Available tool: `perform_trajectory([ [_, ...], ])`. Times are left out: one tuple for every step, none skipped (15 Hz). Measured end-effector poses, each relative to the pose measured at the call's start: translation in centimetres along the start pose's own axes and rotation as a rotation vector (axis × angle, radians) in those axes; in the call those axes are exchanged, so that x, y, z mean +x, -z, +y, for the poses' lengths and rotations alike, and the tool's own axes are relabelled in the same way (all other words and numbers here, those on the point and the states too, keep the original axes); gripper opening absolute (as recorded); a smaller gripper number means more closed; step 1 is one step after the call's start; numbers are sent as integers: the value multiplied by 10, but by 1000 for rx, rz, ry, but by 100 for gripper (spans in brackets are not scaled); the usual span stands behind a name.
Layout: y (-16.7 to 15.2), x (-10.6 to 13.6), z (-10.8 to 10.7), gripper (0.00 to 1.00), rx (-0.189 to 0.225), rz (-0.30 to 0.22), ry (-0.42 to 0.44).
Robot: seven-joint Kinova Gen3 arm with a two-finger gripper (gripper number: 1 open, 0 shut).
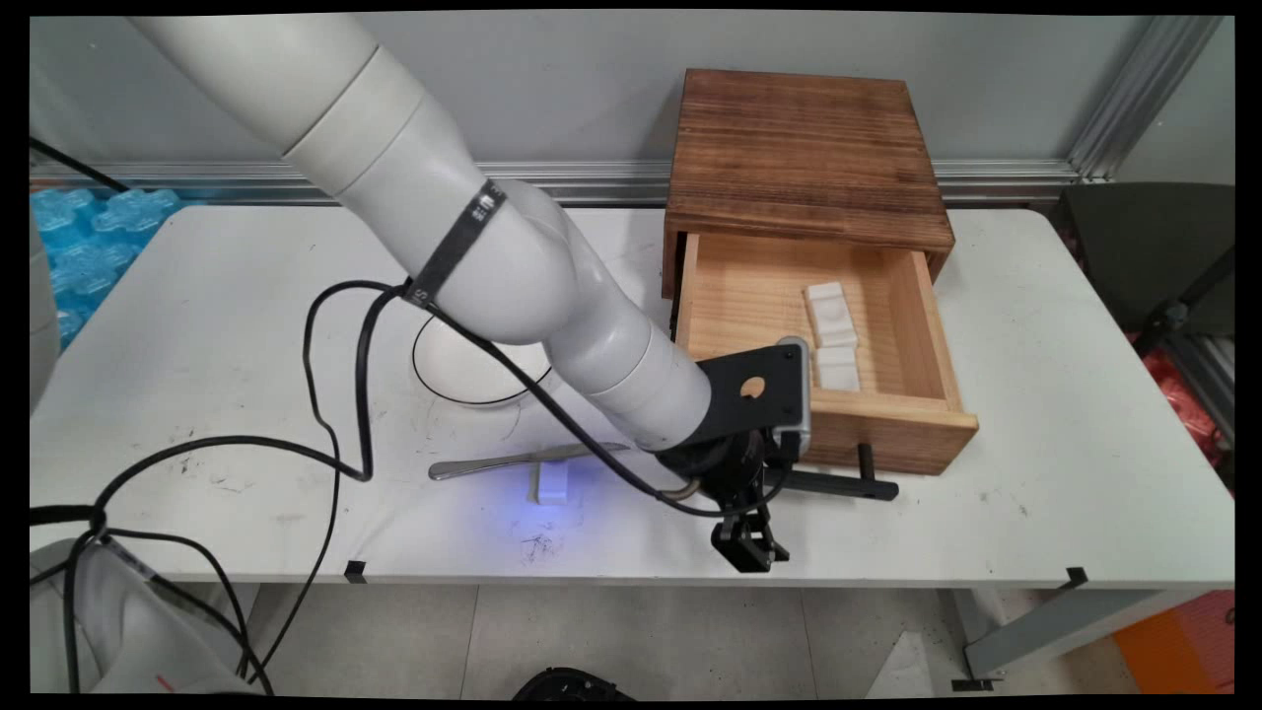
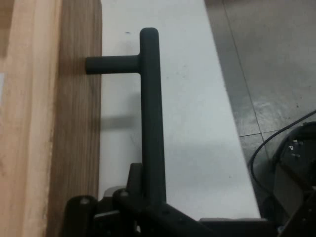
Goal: Open the drawer
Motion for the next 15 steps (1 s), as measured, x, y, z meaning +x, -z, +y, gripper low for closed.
perform_trajectory([
  [1,0,2,100,-2,0,0],
  [2,0,4,100,-4,-1,0],
  [2,0,6,100,-6,-1,0],
  [3,0,9,100,-9,-2,0],
  [5,-1,11,100,-11,-2,-1],
  [6,-1,13,100,-13,-3,-1],
  [6,-1,15,100,-14,-3,-1],
  [7,-1,17,100,-16,-4,-1],
  [8,-1,19,100,-19,-4,-1],
  [10,-1,22,100,-21,-5,-1],
  [11,-1,24,100,-24,-5,-1],
  [12,-1,26,100,-27,-5,-1],
  [13,-1,28,100,-29,-5,0],
  [14,-1,31,100,-32,-4,0],
  [14,-1,32,100,-34,-4,0],
])
